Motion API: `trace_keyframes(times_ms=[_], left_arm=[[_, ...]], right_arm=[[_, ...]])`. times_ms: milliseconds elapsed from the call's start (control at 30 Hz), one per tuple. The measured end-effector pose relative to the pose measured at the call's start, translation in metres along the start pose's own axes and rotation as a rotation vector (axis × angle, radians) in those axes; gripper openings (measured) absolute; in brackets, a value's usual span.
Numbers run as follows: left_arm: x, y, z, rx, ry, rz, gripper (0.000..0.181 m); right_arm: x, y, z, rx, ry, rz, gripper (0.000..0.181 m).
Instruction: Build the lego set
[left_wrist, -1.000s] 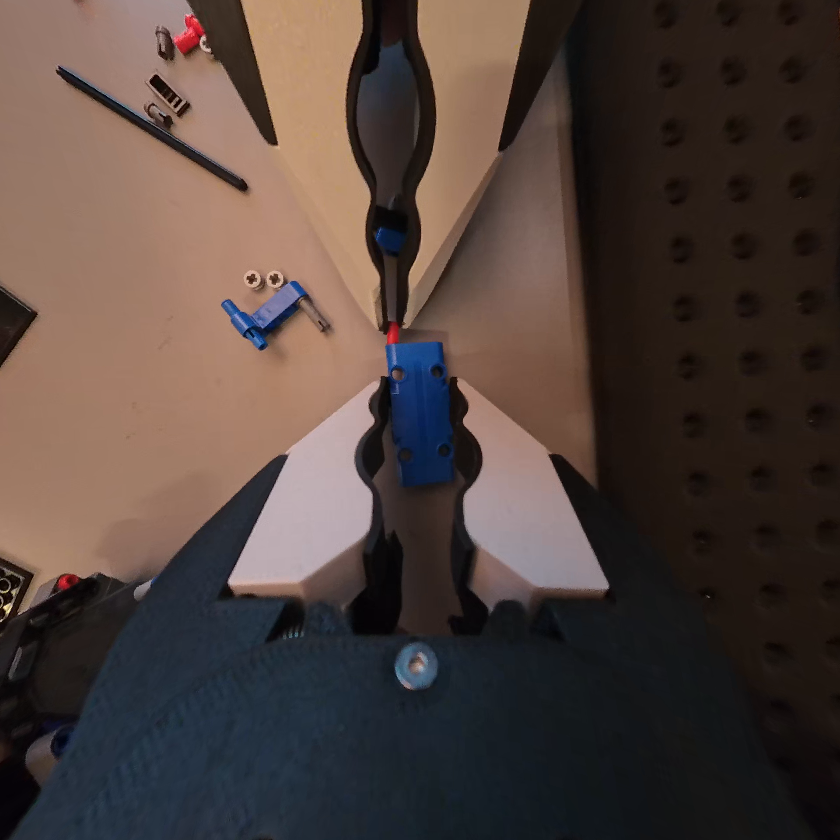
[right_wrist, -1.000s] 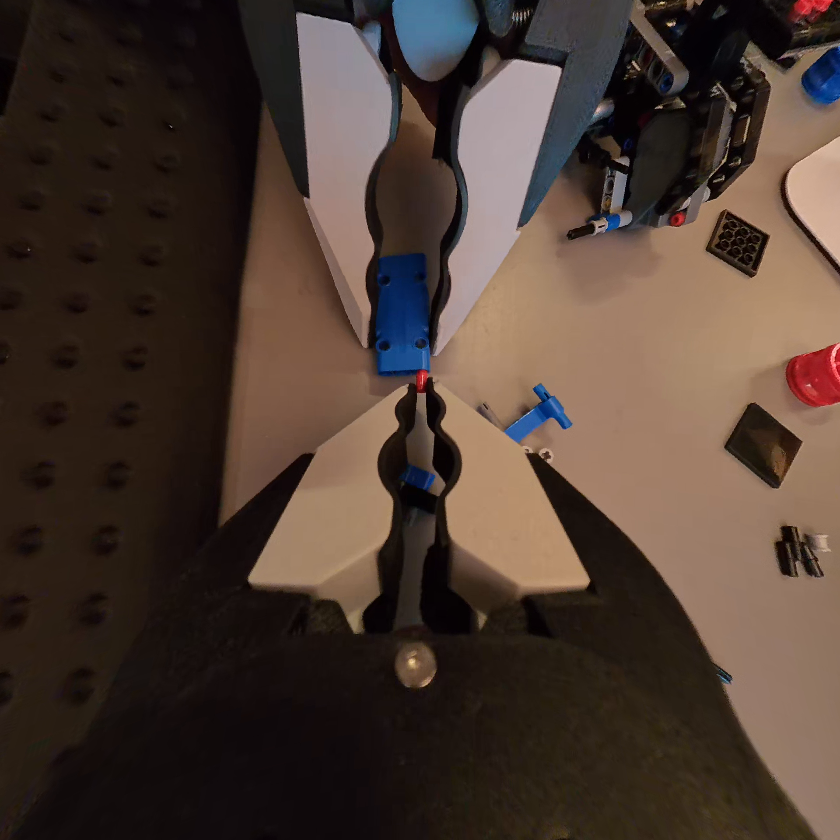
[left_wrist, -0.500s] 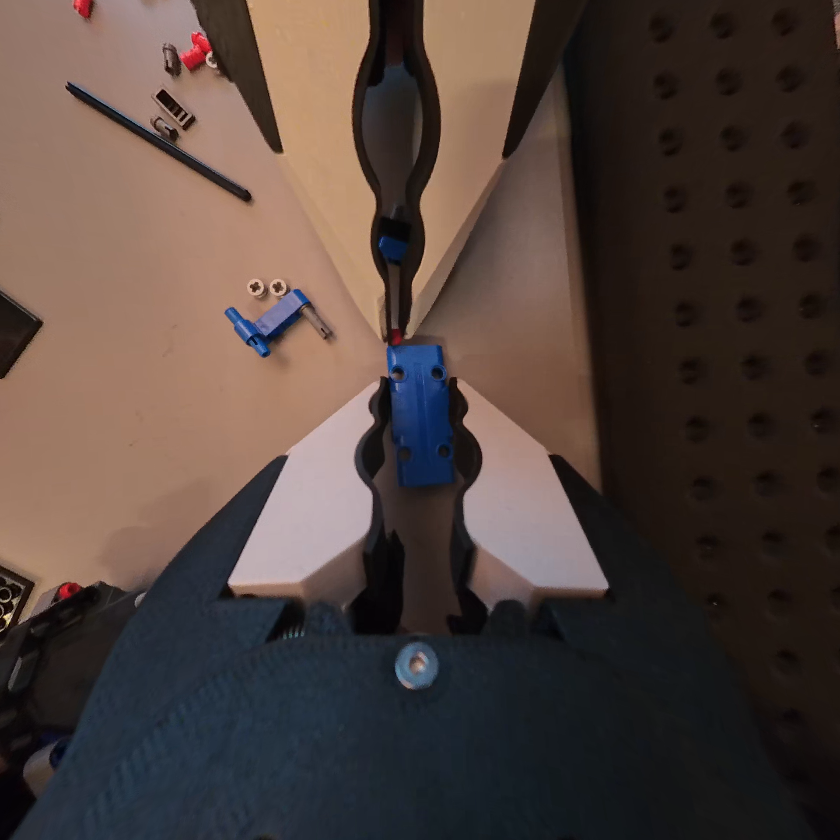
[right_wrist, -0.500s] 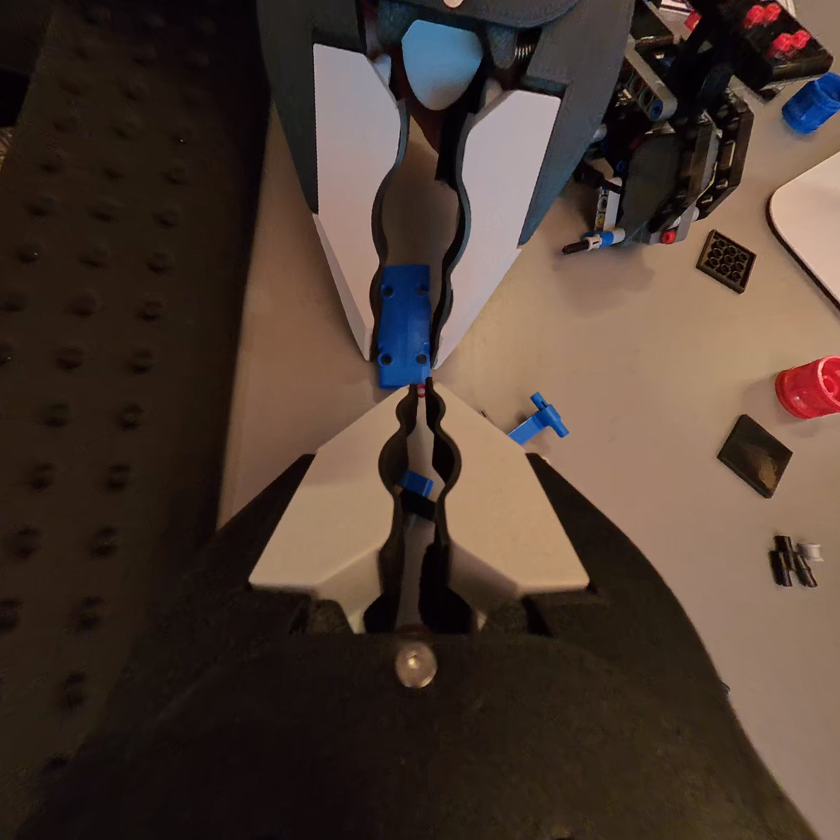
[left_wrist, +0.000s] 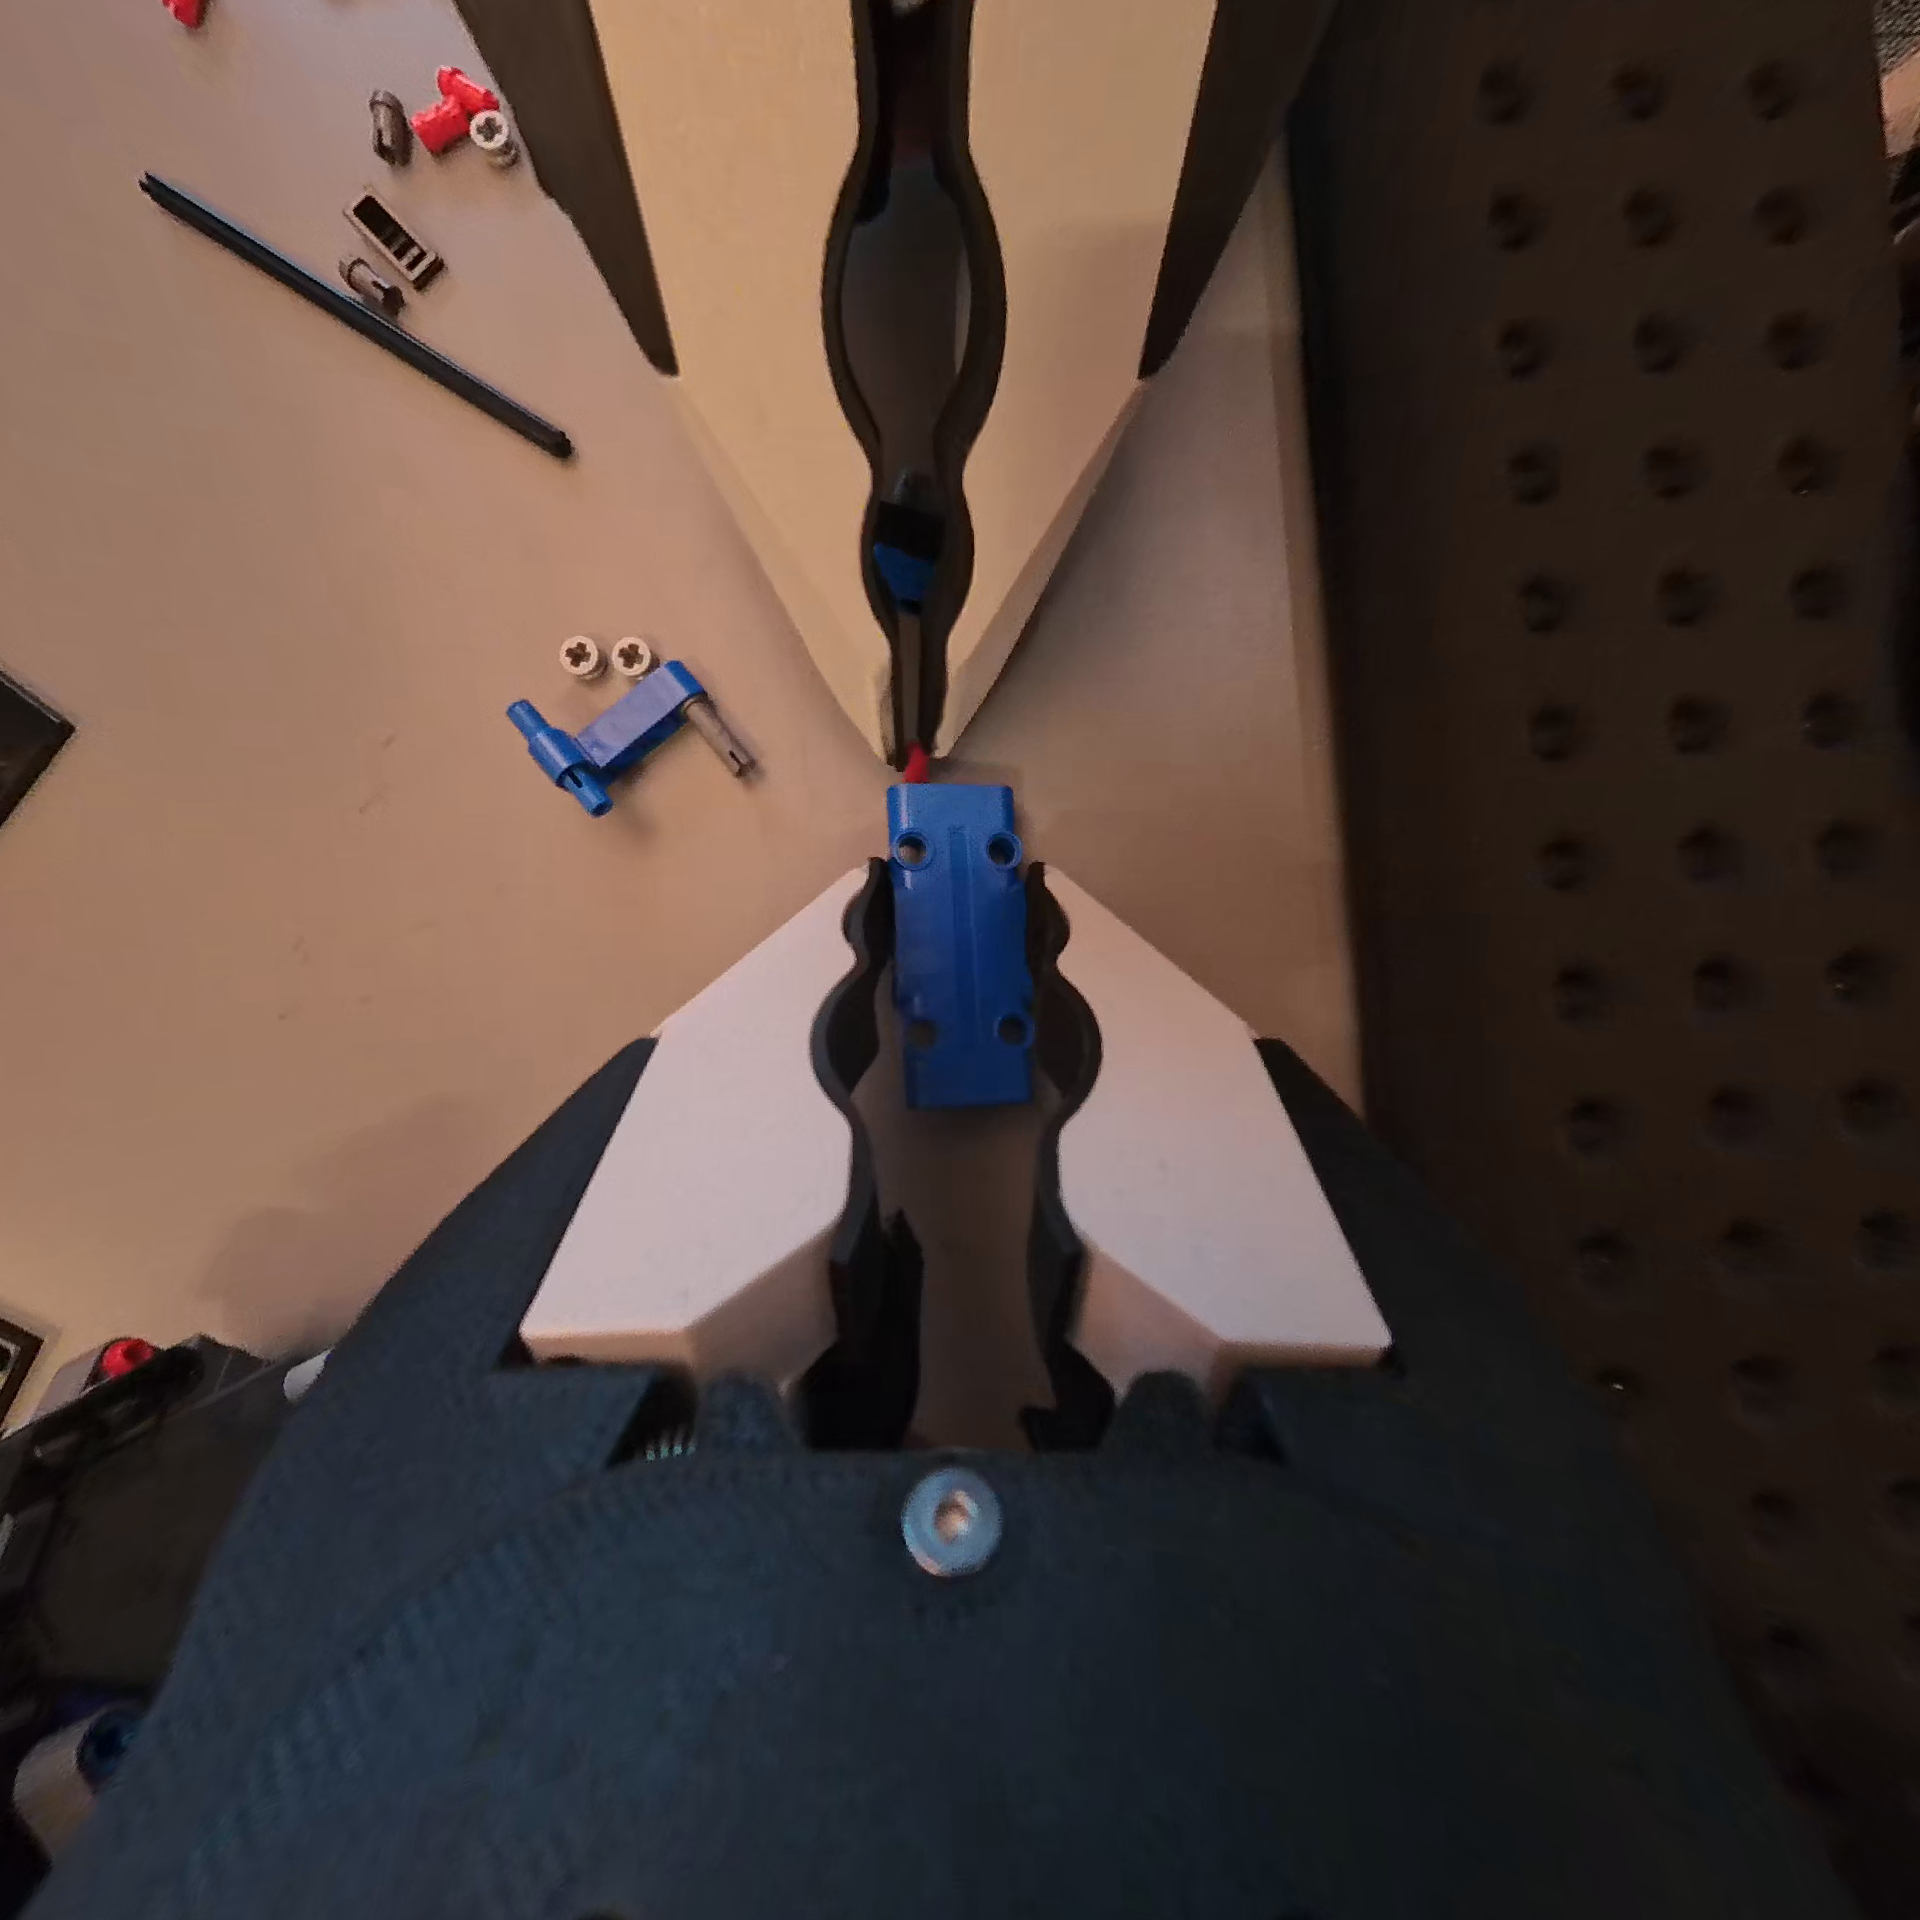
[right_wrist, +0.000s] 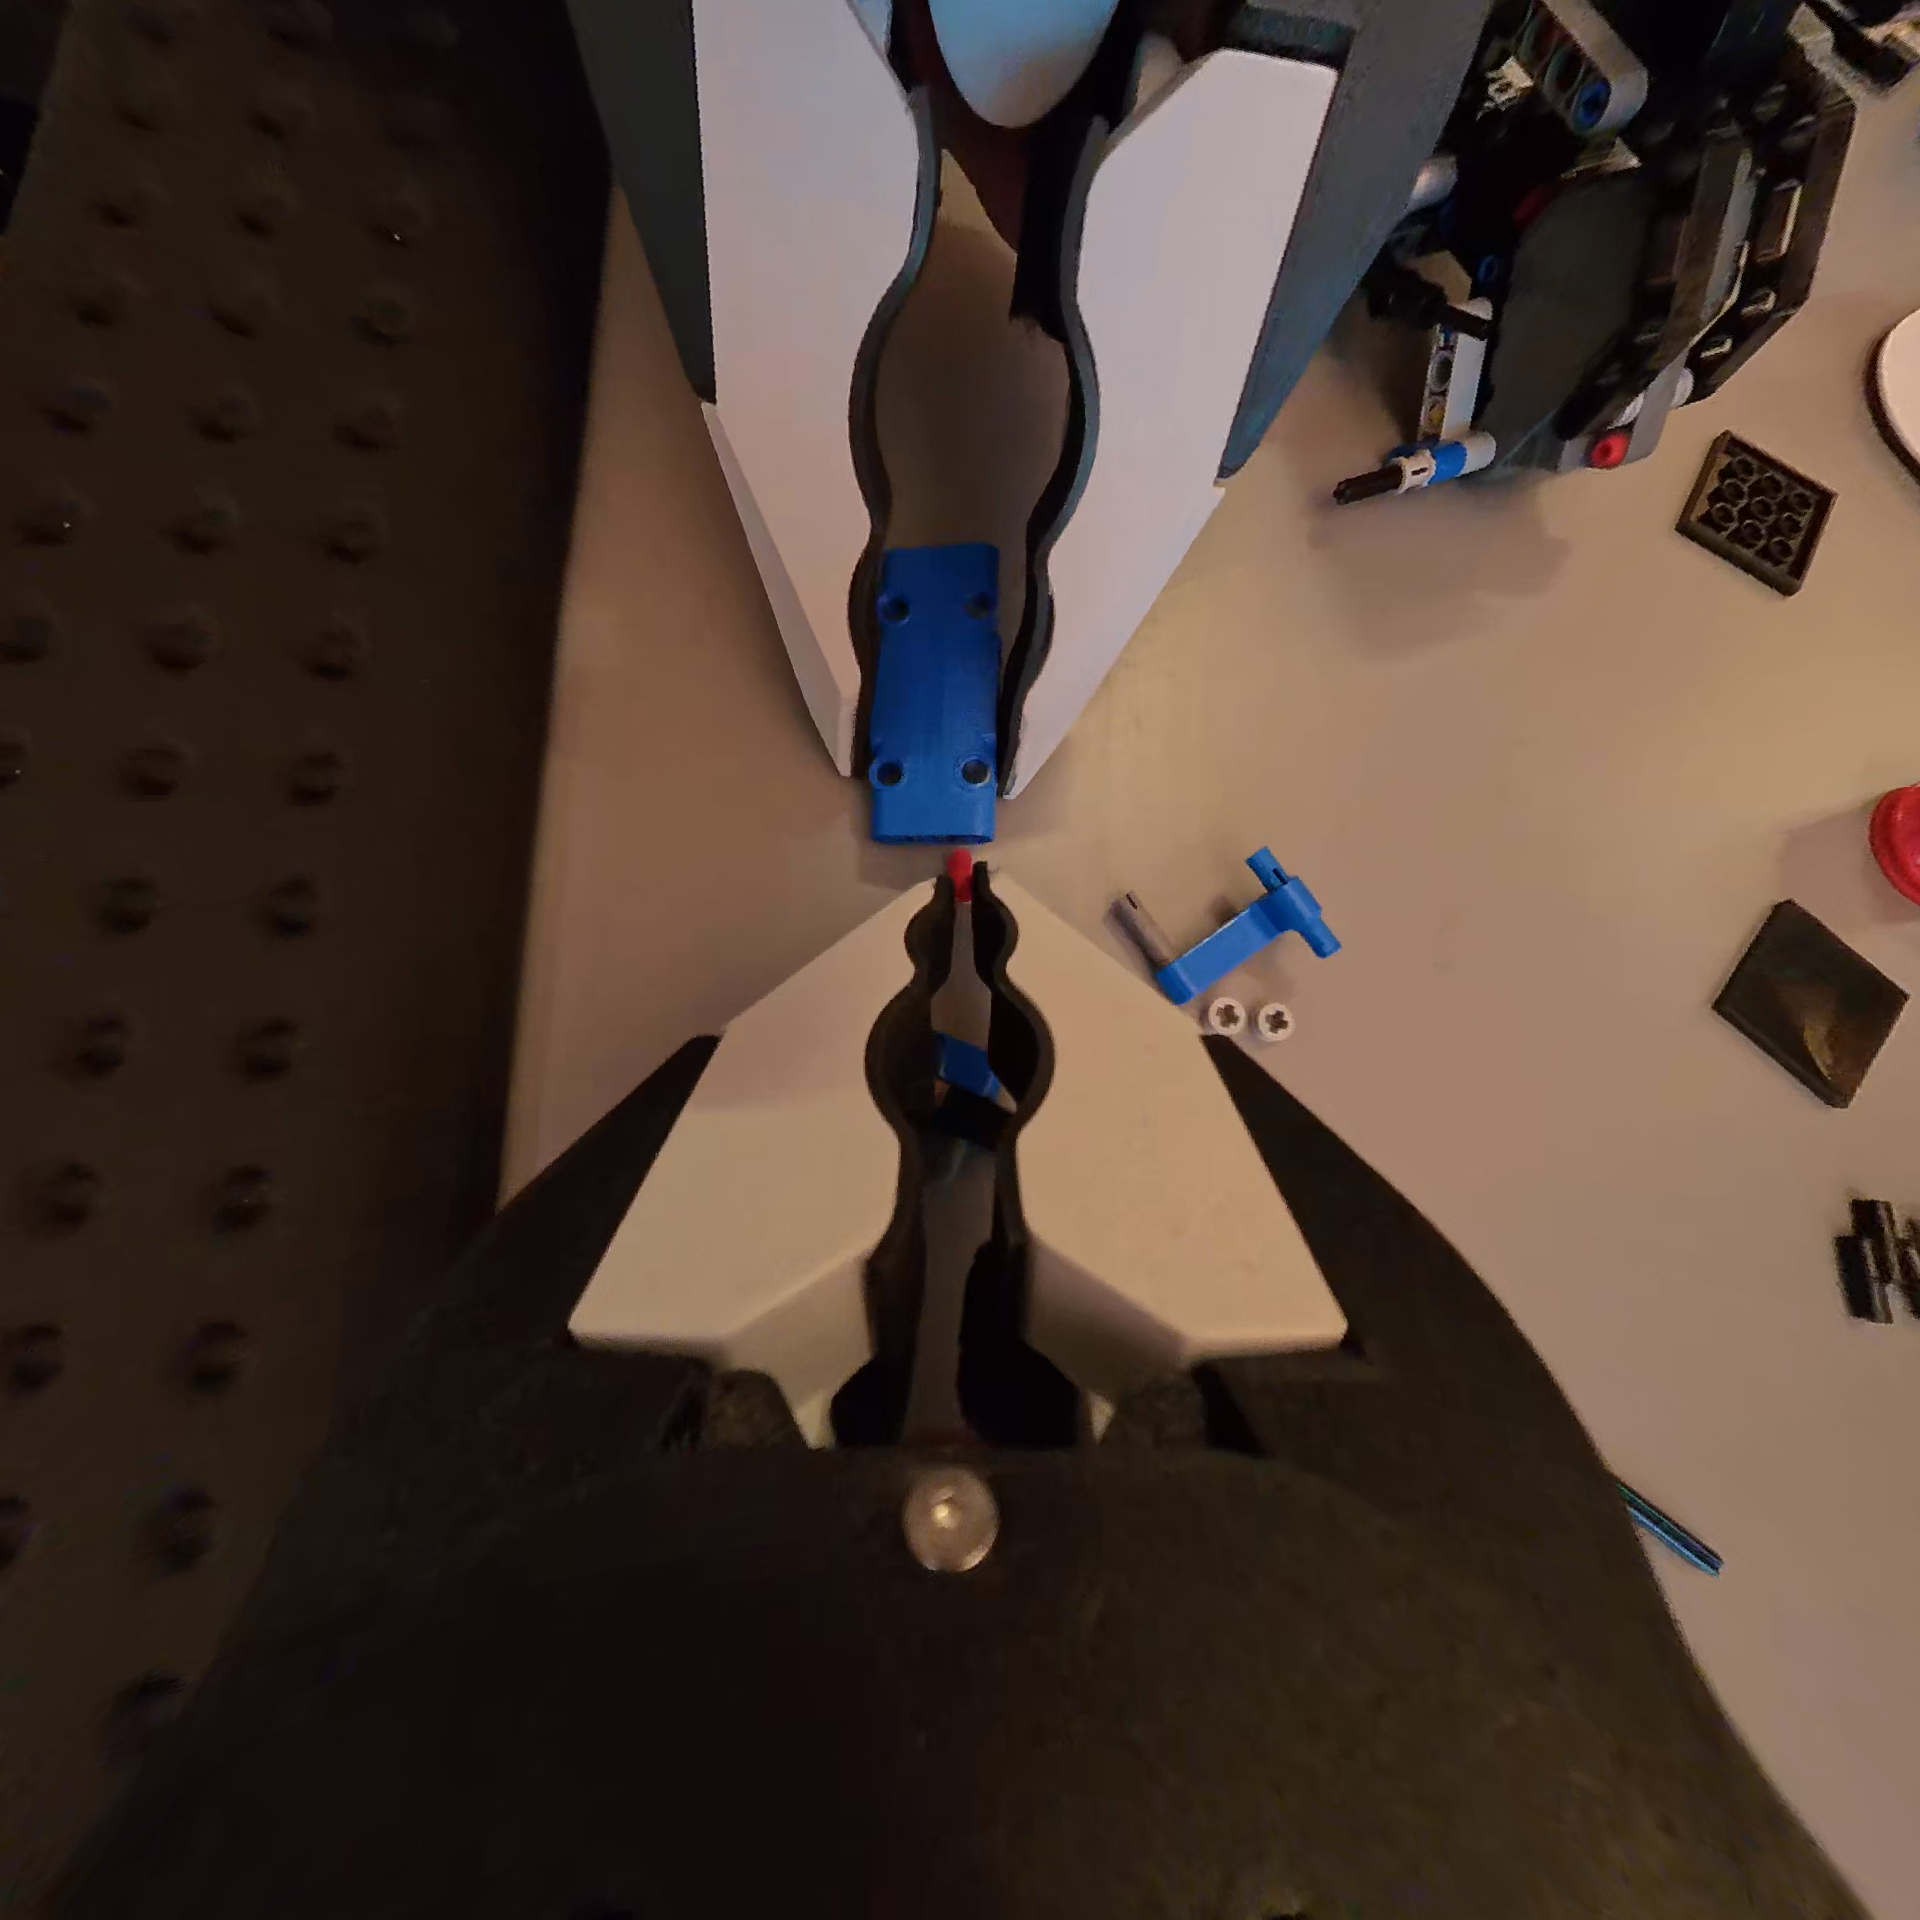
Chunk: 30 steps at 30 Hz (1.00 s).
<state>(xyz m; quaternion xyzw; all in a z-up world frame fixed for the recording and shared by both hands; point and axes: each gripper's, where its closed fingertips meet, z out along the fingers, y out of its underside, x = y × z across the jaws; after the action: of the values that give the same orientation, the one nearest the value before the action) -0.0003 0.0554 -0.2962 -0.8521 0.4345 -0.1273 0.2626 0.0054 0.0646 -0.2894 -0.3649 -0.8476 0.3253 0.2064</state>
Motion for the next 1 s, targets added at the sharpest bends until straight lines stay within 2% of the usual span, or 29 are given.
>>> trace_keyframes(times_ms=[333, 433, 600, 1000], left_arm=[[0.0014, 0.0001, 0.0, -0.005, -0.006, 0.015, 0.025], [-0.0016, -0.0006, 0.0004, -0.008, -0.035, 0.021, 0.035], [-0.0021, -0.002, 0.0013, -0.002, -0.045, 0.033, 0.025], [0.001, -0.0041, 0.0026, 0.031, -0.035, 0.004, 0.024]], right_arm=[[-0.0018, 0.0038, 0.0002, -0.045, -0.005, 0.002, 0.001], [-0.0017, 0.0036, 0.0, -0.037, -0.009, 0.006, 0.001], [0.003, 0.0048, -0.0024, -0.024, 0.005, 0.021, 0.001], [0.0051, 0.0036, 0.0, -0.009, 0.016, 0.057, 0.001]])
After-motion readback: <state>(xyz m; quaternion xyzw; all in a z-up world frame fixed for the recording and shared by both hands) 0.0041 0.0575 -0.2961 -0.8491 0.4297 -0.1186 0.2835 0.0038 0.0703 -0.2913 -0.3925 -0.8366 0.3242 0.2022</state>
